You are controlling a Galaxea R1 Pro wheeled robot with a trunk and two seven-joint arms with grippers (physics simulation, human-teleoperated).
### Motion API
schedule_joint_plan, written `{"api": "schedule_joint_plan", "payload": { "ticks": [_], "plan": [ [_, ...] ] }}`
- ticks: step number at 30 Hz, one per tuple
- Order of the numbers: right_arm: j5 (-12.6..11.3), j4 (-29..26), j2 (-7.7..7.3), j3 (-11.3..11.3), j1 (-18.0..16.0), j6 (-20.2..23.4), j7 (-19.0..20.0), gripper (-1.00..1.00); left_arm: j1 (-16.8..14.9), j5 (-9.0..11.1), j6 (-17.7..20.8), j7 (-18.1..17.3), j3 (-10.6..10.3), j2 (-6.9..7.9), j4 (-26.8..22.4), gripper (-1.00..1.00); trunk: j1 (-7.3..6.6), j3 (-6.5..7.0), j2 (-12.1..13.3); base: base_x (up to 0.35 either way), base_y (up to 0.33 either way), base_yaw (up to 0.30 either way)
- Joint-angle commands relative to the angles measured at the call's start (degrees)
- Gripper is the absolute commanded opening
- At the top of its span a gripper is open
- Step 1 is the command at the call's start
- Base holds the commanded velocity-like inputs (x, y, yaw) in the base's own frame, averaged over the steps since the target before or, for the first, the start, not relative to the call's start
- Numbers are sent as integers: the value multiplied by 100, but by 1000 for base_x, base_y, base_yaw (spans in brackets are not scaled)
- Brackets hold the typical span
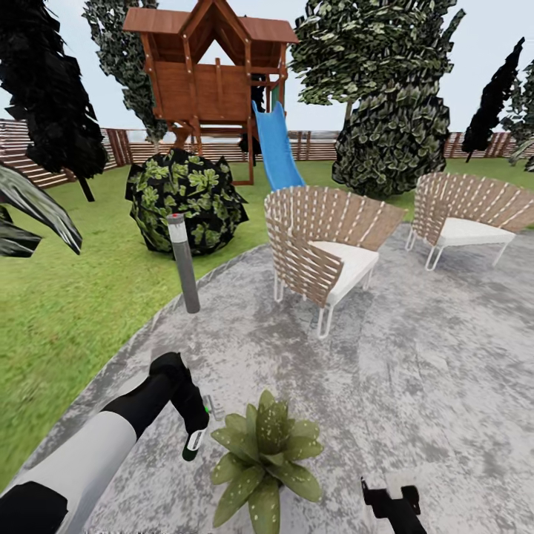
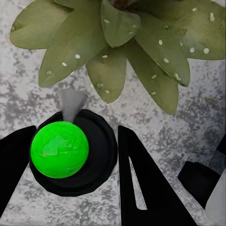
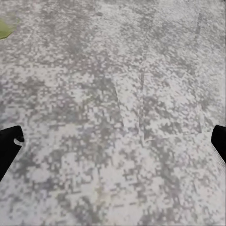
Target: Pick up the pesticide atomizer in the garden and spray insectifuge to fully cover both potted plants in the garden.
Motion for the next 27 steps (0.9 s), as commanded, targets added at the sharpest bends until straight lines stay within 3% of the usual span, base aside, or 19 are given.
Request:
{"api": "schedule_joint_plan", "payload": {
  "ticks": [1,12,22,27],
  "plan": [
    [-40,-1,-1,50,1,-12,-19,100,-5,-16,58,-30,-19,2,-8,-100,-1,-6,-2,13,-270,208],
    [-40,0,-1,50,-4,-12,-19,100,24,-16,58,-30,-20,17,-8,-100,-1,-6,-2,-58,-250,24],
    [-40,-1,-1,50,-4,-12,-19,100,29,-16,58,-30,-19,11,-8,-100,-1,-6,-2,-43,-25,249],
    [-40,-2,-1,50,-4,-12,-19,100,50,-18,58,-30,-19,11,-8,-100,-1,-6,-2,-32,-231,57]
  ]
}}
